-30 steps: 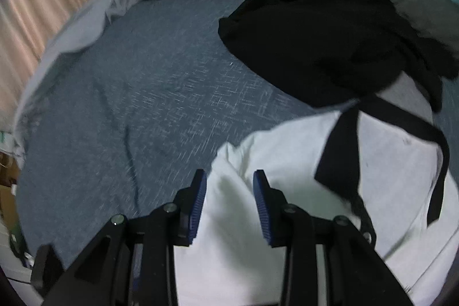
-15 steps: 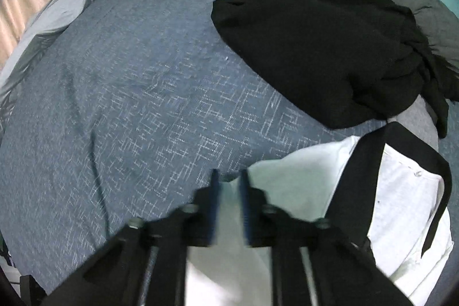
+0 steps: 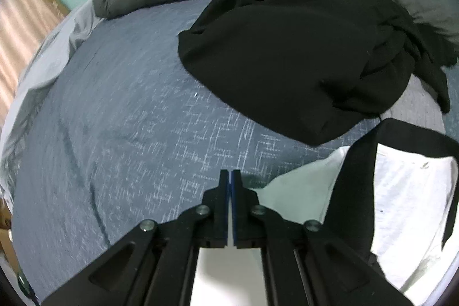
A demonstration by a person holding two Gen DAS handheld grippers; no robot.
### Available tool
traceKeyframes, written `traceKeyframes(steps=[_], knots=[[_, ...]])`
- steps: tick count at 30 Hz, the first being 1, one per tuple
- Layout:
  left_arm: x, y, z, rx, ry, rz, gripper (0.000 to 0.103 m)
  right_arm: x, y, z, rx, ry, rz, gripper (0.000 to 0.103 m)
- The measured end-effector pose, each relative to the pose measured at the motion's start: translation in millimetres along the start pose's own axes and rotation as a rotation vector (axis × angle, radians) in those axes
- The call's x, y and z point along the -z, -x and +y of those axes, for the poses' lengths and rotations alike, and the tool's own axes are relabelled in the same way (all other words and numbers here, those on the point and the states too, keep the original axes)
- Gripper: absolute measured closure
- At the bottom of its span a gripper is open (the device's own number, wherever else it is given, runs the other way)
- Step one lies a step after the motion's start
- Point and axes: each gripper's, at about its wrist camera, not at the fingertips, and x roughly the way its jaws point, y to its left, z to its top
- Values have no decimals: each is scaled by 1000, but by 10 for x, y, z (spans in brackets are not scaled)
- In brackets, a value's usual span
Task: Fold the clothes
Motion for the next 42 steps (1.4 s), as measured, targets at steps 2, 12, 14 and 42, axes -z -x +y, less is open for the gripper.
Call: traceKeyframes(steps=[2,12,14,42], knots=[[32,98,116,2,-5,0,92,-2,-36,-11,-18,-16,1,102],[24,67,121,-3,-8,1,92,-7,-31,-38,-50,-30,-27,101],[25,77,145,-1,-6,1,92,-3,44,-53,-69,-20,-44,101],[-27,48,57,19,31,9,92,945,375,-146,-293,33,43,101]])
